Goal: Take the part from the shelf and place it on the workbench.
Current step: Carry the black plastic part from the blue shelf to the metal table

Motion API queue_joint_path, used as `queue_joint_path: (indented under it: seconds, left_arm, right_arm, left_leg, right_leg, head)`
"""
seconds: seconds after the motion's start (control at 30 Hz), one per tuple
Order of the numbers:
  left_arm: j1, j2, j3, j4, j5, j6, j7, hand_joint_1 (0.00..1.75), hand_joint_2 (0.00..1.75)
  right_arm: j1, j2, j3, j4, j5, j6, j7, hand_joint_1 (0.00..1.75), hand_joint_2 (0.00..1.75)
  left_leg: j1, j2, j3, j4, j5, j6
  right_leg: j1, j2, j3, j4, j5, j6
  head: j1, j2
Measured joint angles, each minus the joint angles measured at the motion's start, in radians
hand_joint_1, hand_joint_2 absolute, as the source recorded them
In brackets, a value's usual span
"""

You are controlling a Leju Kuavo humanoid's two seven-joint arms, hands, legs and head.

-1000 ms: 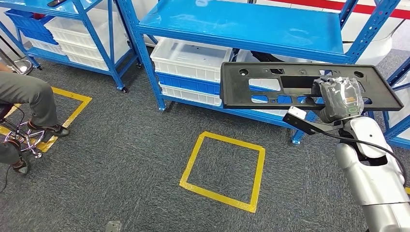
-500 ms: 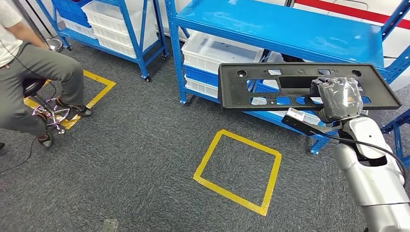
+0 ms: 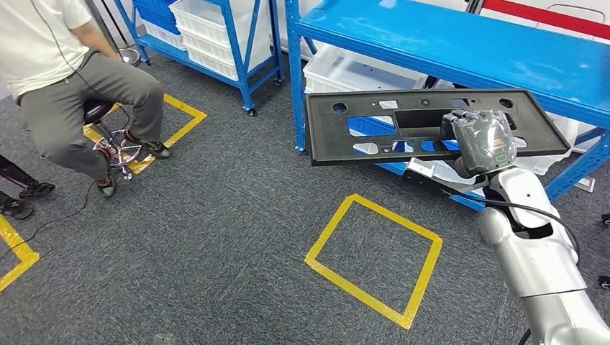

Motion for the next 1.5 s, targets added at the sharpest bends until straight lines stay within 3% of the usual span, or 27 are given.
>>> queue_joint_path:
  seconds: [0.03,0.13,0.2,0.27,0.33,0.4,0.47,0.5,0.53,0.6,0.63,0.7,0.77,0.83,0.9,0.97,1.0,1.03,1.07,1.13,1.2,1.27,1.3,1.37,1.43,1.5]
  left_arm:
    - [0.001,0.0,0.002,0.0,0.0,0.0,0.0,0.0,1.75]
    - [-0.001,0.001,0.007,0.0,0.003,-0.002,-0.002,0.0,1.75]
    - [-0.002,0.001,0.012,-0.001,0.006,-0.006,-0.005,0.0,1.75]
    - [0.001,0.003,0.018,-0.001,0.008,-0.009,-0.007,0.0,1.75]
    - [0.001,0.003,0.02,-0.001,0.008,-0.01,-0.007,0.0,1.75]
    - [-0.002,0.002,0.021,-0.001,0.007,-0.01,-0.008,0.0,1.75]
    - [-0.002,0.002,0.021,-0.001,0.004,-0.01,-0.008,0.0,1.75]
    - [-0.002,0.002,0.021,-0.001,0.001,-0.009,-0.007,0.0,1.75]
    - [-0.001,0.002,0.021,-0.001,-0.001,-0.009,-0.007,0.0,1.75]
    - [0.0,0.001,0.021,-0.001,-0.008,-0.008,-0.005,0.0,1.75]
    - [-0.001,0.001,0.021,-0.001,-0.011,-0.007,-0.004,0.0,1.75]
    - [-0.001,0.0,0.022,-0.001,-0.017,-0.006,-0.001,0.0,1.75]
    - [0.0,0.001,0.022,-0.001,-0.022,-0.006,0.0,0.0,1.75]
    - [0.001,0.002,0.022,-0.001,-0.024,-0.007,0.0,0.0,1.75]
    - [-0.001,0.003,0.022,-0.001,-0.025,-0.009,-0.005,0.0,1.75]
    - [-0.003,0.002,0.021,-0.001,-0.026,-0.015,-0.021,0.0,1.75]
    - [-0.003,0.002,0.021,-0.001,-0.027,-0.019,-0.032,0.0,1.75]
    - [-0.003,0.002,0.021,-0.001,-0.029,-0.023,-0.042,0.0,1.75]
    - [-0.003,0.002,0.021,-0.001,-0.031,-0.026,-0.049,0.0,1.75]
    - [-0.005,0.002,0.022,-0.002,-0.033,-0.029,-0.057,0.0,1.75]
    - [-0.008,0.002,0.022,-0.002,-0.034,-0.03,-0.06,0.0,1.75]
    - [-0.01,0.002,0.022,-0.002,-0.034,-0.03,-0.062,0.0,1.75]
    - [-0.009,0.002,0.022,-0.002,-0.034,-0.03,-0.063,0.0,1.75]
    - [-0.012,0.001,0.022,-0.002,-0.036,-0.03,-0.061,0.0,1.75]
    - [-0.015,0.001,0.022,-0.002,-0.04,-0.027,-0.051,0.0,1.75]
    - [-0.015,0.001,0.022,-0.002,-0.044,-0.023,-0.036,0.0,1.75]
  right_arm:
    - [0.001,0.002,0.002,0.001,-0.001,0.0,0.0,1.75,1.75]
    - [-0.003,0.012,0.006,0.001,-0.022,0.004,-0.003,1.75,1.75]
    - [-0.008,0.027,0.006,0.002,-0.051,0.015,-0.008,1.75,1.75]
    - [-0.011,0.048,0.006,0.002,-0.088,0.038,-0.015,1.75,1.75]
    - [-0.013,0.065,0.005,0.002,-0.13,0.062,-0.027,1.75,1.75]
    - [-0.01,0.07,0.003,0.002,-0.178,0.09,-0.046,1.75,1.75]
    - [-0.001,0.071,-0.004,0.002,-0.226,0.114,-0.068,1.75,1.75]
    - [0.005,0.071,-0.009,0.002,-0.243,0.122,-0.077,1.75,1.75]
    - [0.01,0.072,-0.014,0.0,-0.259,0.13,-0.086,1.75,1.75]
    - [0.016,0.073,-0.028,-0.008,-0.318,0.173,-0.109,1.75,1.75]
    - [0.019,0.075,-0.038,-0.012,-0.366,0.209,-0.125,1.75,1.75]
    - [0.025,0.078,-0.057,-0.019,-0.47,0.283,-0.156,1.75,1.75]
    - [0.03,0.083,-0.076,-0.022,-0.519,0.312,-0.17,1.75,1.75]
    - [0.033,0.084,-0.091,-0.026,-0.521,0.311,-0.174,1.75,1.75]
    - [0.038,0.083,-0.104,-0.03,-0.52,0.309,-0.179,1.75,1.75]
    - [0.053,0.08,-0.115,-0.035,-0.52,0.307,-0.185,1.75,1.75]
    - [0.063,0.078,-0.12,-0.038,-0.52,0.305,-0.188,1.75,1.75]
    - [0.076,0.076,-0.125,-0.043,-0.52,0.303,-0.19,1.75,1.75]
    - [0.088,0.073,-0.129,-0.048,-0.521,0.301,-0.193,1.75,1.75]
    - [0.105,0.068,-0.139,-0.059,-0.523,0.299,-0.197,1.75,1.75]
    - [0.111,0.061,-0.148,-0.069,-0.523,0.296,-0.199,1.75,1.75]
    - [0.114,0.058,-0.152,-0.075,-0.523,0.294,-0.199,1.75,1.75]
    - [0.116,0.058,-0.153,-0.078,-0.522,0.292,-0.199,1.75,1.75]
    - [0.129,0.055,-0.157,-0.088,-0.518,0.286,-0.199,1.75,1.75]
    - [0.152,0.05,-0.163,-0.1,-0.51,0.28,-0.198,1.75,1.75]
    - [0.175,0.045,-0.168,-0.108,-0.502,0.278,-0.194,1.75,1.75]
  left_leg:
    - [0.005,0.005,0.02,-0.032,0.019,-0.003]
    - [0.004,0.054,0.136,-0.235,0.087,0.002]
    - [-0.006,0.068,0.158,-0.283,0.092,0.014]
    - [-0.009,0.048,0.157,-0.29,0.099,0.03]
    - [-0.008,0.027,0.165,-0.308,0.112,0.048]
    - [-0.009,0.004,0.169,-0.316,0.12,0.059]
    - [-0.012,-0.026,0.167,-0.315,0.122,0.064]
    - [-0.014,-0.041,0.166,-0.314,0.122,0.065]
    - [-0.016,-0.058,0.166,-0.314,0.123,0.065]
    - [-0.019,-0.088,0.165,-0.308,0.122,0.064]
    - [-0.021,-0.102,0.161,-0.302,0.121,0.061]
    - [-0.024,-0.122,0.151,-0.293,0.12,0.054]
    - [-0.023,-0.137,0.141,-0.291,0.122,0.047]
    - [-0.023,-0.101,0.127,-0.264,0.105,0.036]
    - [-0.018,-0.033,0.08,-0.164,0.05,0.022]
    - [-0.004,-0.005,0.011,-0.03,-0.005,0.011]
    - [0.002,-0.001,-0.008,0.003,-0.01,0.007]
    - [0.007,0.002,-0.005,-0.006,0.003,0.004]
    - [0.011,0.008,0.019,-0.052,0.03,0.001]
    - [0.011,0.045,0.097,-0.191,0.083,-0.001]
    - [0.003,0.066,0.138,-0.265,0.099,0.006]
    - [-0.008,0.045,0.138,-0.273,0.096,0.022]
    - [-0.011,0.033,0.141,-0.278,0.099,0.031]
    - [-0.012,0.01,0.15,-0.287,0.106,0.051]
    - [-0.013,-0.018,0.153,-0.289,0.107,0.064]
    - [-0.019,-0.05,0.154,-0.289,0.106,0.069]
  right_leg:
    - [-0.001,-0.012,0.0,0.0,0.0,0.0]
    - [0.0,-0.042,0.002,-0.001,-0.001,0.006]
    - [0.003,-0.059,0.003,-0.003,-0.001,0.018]
    - [0.004,-0.068,0.004,-0.009,-0.001,0.035]
    - [0.005,-0.032,-0.007,0.019,-0.021,0.037]
    - [0.004,0.023,-0.055,0.129,-0.075,0.022]
    - [0.005,0.044,-0.12,0.257,-0.121,0.015]
    - [0.006,0.047,-0.136,0.279,-0.122,0.019]
    - [0.007,0.05,-0.132,0.26,-0.105,0.027]
    - [0.006,0.075,-0.075,0.125,-0.041,0.042]
    - [0.005,0.092,-0.045,0.059,-0.014,0.044]
    - [0.006,0.111,-0.019,-0.001,0.009,0.038]
    - [0.006,0.091,-0.018,-0.003,0.012,0.028]
    - [0.001,0.07,-0.014,-0.006,0.015,0.017]
    - [0.002,0.049,-0.009,-0.007,0.013,0.007]
    - [0.004,0.026,-0.008,-0.007,0.01,0.002]
    - [0.004,0.013,-0.008,-0.007,0.009,0.002]
    - [0.003,0.001,-0.006,-0.007,0.007,0.003]
    - [0.002,-0.01,-0.005,-0.007,0.005,0.005]
    - [0.002,-0.031,0.001,-0.007,-0.001,0.014]
    - [0.008,-0.05,0.006,-0.008,-0.008,0.028]
    - [0.014,-0.07,0.014,-0.015,-0.011,0.046]
    - [0.012,-0.065,0.016,-0.013,-0.014,0.053]
    - [0.009,-0.02,-0.002,0.033,-0.041,0.055]
    - [0.007,0.031,-0.07,0.165,-0.093,0.046]
    - [0.013,0.046,-0.139,0.276,-0.122,0.045]
  head:
    - [0.0,0.0]
    - [0.001,0.0]
    - [0.001,0.0]
    - [0.001,0.0]
    - [0.004,0.0]
    - [0.009,0.0]
    - [0.013,0.0]
    - [0.014,0.0]
    - [0.014,0.0]
    - [0.015,0.0]
    - [0.015,0.0]
    - [0.016,0.0]
    - [0.016,0.0]
    - [0.013,0.0]
    - [0.008,0.0]
    - [0.006,0.0]
    - [0.006,0.0]
    - [0.005,0.0]
    - [0.005,0.0]
    - [0.005,0.0]
    - [0.008,0.0]
    - [0.011,0.0]
    - [0.011,0.0]
    - [0.013,0.0]
    - [0.017,0.0]
    - [0.019,0.0]
